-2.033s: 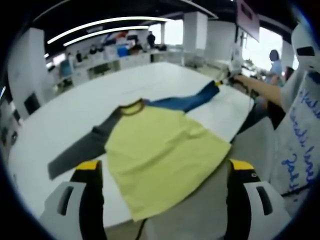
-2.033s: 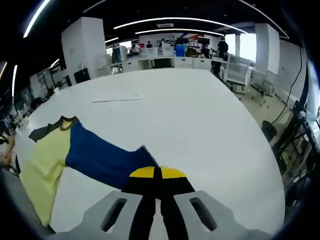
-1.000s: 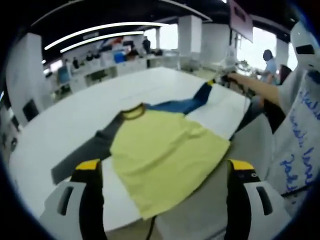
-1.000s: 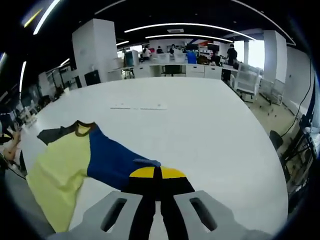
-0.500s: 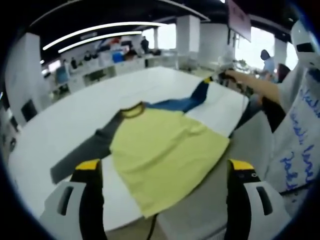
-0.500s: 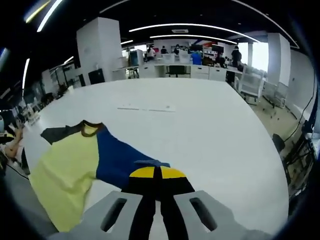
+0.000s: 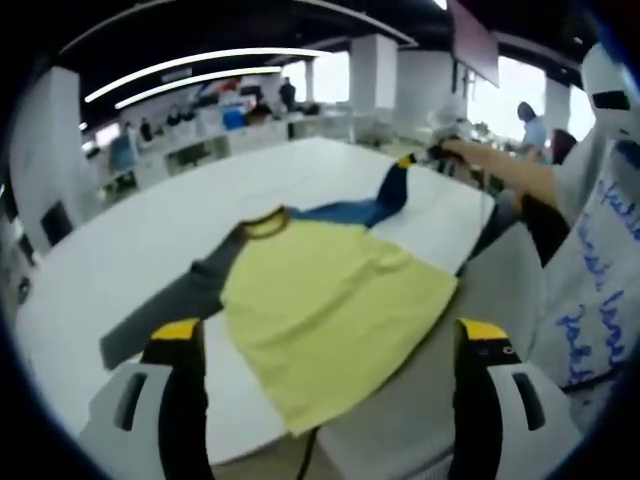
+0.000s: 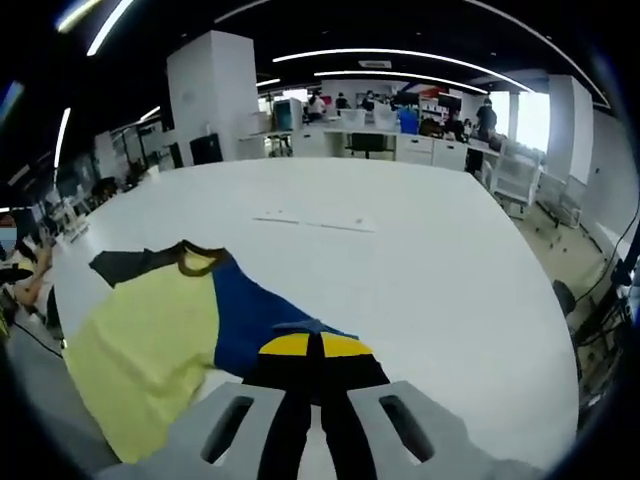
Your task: Fold the garment on the visible template until the final outline fits inside the template.
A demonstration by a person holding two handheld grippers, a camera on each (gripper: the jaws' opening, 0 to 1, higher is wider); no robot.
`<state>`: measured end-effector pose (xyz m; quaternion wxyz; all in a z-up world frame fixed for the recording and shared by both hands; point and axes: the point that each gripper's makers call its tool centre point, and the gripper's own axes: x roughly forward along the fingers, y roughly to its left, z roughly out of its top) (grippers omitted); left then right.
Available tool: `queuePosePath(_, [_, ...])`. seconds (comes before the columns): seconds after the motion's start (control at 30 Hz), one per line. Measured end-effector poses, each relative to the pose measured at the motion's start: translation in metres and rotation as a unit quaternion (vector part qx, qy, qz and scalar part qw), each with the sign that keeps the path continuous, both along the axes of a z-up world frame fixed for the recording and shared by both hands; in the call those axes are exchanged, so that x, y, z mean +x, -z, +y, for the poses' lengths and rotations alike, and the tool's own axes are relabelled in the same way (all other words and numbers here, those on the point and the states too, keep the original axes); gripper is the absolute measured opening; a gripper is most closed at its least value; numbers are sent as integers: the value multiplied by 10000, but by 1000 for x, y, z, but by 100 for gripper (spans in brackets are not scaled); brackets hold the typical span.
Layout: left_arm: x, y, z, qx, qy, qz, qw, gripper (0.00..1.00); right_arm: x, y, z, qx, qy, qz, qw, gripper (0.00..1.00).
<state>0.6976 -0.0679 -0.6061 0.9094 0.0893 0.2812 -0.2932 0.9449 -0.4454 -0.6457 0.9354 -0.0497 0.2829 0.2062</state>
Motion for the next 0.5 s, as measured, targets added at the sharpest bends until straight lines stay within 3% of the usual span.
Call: queuePosePath(0.5, [-3,-6,16,-12,118,-23,9999,99,-6,-2,56,139,-237,-70,9996,1])
